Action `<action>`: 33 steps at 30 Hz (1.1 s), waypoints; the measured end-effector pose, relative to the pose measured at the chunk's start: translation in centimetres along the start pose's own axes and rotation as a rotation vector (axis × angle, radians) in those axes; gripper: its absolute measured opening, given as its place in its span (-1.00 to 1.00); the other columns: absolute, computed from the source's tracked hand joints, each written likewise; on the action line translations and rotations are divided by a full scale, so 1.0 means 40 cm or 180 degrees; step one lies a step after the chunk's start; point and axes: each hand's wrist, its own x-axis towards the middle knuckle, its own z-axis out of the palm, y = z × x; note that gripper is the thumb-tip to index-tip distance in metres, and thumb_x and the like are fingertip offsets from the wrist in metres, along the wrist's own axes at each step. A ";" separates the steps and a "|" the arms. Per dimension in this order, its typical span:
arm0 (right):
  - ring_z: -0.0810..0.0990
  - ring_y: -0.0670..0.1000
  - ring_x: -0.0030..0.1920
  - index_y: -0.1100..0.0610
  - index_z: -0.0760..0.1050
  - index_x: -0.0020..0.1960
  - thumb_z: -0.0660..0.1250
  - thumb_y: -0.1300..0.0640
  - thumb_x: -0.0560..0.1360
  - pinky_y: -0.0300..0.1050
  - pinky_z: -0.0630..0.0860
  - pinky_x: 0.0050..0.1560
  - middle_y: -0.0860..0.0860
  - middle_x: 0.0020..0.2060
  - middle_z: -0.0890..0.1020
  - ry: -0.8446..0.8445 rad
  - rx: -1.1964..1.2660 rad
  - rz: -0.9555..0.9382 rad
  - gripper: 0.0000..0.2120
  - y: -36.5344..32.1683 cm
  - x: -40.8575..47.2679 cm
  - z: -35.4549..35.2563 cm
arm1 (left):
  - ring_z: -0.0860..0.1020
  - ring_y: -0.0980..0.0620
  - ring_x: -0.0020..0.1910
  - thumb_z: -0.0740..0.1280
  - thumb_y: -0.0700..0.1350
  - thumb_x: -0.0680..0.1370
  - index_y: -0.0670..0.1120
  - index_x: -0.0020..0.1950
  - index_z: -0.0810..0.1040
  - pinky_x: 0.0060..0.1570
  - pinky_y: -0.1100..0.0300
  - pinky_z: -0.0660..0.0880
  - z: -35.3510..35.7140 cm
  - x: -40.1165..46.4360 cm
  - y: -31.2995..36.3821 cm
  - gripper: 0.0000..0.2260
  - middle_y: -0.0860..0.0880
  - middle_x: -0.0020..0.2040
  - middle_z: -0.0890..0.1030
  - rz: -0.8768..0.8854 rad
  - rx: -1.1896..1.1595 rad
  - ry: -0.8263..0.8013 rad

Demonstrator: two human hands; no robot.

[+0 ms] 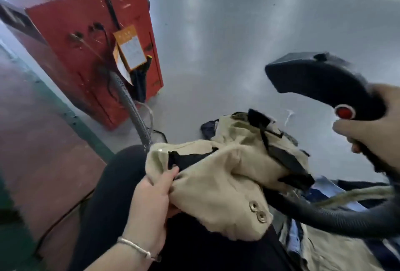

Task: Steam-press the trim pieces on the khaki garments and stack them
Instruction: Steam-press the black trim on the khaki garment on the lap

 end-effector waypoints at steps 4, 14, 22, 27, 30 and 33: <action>0.56 0.01 -0.57 -0.27 0.50 -0.01 0.28 -0.22 0.11 0.06 0.59 -0.54 -0.18 -0.44 0.61 -0.0309 -0.0541 -0.0106 -0.57 -0.172 -0.057 0.078 | 0.52 -0.03 -0.31 0.42 -0.12 0.49 -0.27 -0.24 0.55 -0.30 0.09 0.45 -0.009 0.016 0.047 -0.77 -0.09 -0.36 0.56 0.1154 0.0738 0.0538; 0.50 -0.04 -0.47 -0.29 0.44 -0.15 0.23 -0.24 0.13 -0.06 0.45 -0.43 -0.11 -0.51 0.53 -0.0487 -0.1095 -0.0220 -0.71 -0.235 -0.097 0.129 | 0.64 -0.07 -0.23 0.37 -0.14 0.37 -0.18 -0.10 0.70 -0.23 0.13 0.60 -0.025 0.010 0.052 -0.80 -0.13 -0.12 0.67 -0.1309 -0.0664 -0.0486; 0.58 0.09 -0.54 -0.26 0.49 -0.05 0.28 -0.25 0.12 0.07 0.65 -0.34 -0.17 -0.40 0.62 -0.0152 -0.1030 -0.0244 -0.60 -0.203 -0.066 0.044 | 0.67 -0.10 -0.07 0.28 -0.06 0.55 -0.15 0.06 0.67 -0.14 0.06 0.63 0.136 -0.059 -0.007 -0.76 -0.14 -0.02 0.69 -0.1552 -0.1074 -0.0693; 0.48 -0.04 -0.57 -0.26 0.45 -0.17 0.26 -0.20 0.11 0.03 0.52 -0.50 -0.20 -0.41 0.57 -0.0598 -0.1343 -0.0290 -0.72 -0.204 -0.111 0.104 | 0.67 -0.10 -0.32 0.30 0.00 0.55 -0.16 0.00 0.61 -0.36 0.05 0.60 0.116 -0.122 -0.096 -0.77 -0.15 -0.22 0.69 -0.1757 -0.0390 -0.0430; 0.46 -0.11 -0.52 -0.21 0.42 -0.20 0.44 -0.08 0.20 -0.10 0.42 -0.48 -0.13 -0.50 0.53 -0.1047 -0.1587 -0.0196 -0.75 -0.191 -0.140 0.172 | 0.60 -0.16 -0.49 0.20 0.07 0.60 -0.31 -0.09 0.57 -0.52 0.16 0.53 0.097 -0.150 -0.091 -0.56 -0.29 -0.33 0.63 -0.2519 -0.0234 -0.0748; 0.42 -0.22 -0.49 -0.11 0.40 -0.23 0.47 -0.07 0.32 -0.18 0.26 -0.51 -0.12 -0.52 0.50 -0.1138 -0.1998 -0.0081 -0.77 -0.179 -0.151 0.205 | 0.63 -0.18 -0.03 0.07 0.04 0.66 -0.27 -0.28 0.64 -0.17 0.24 0.55 0.084 -0.154 -0.092 -0.44 -0.31 0.00 0.63 -0.2429 0.0569 -0.1122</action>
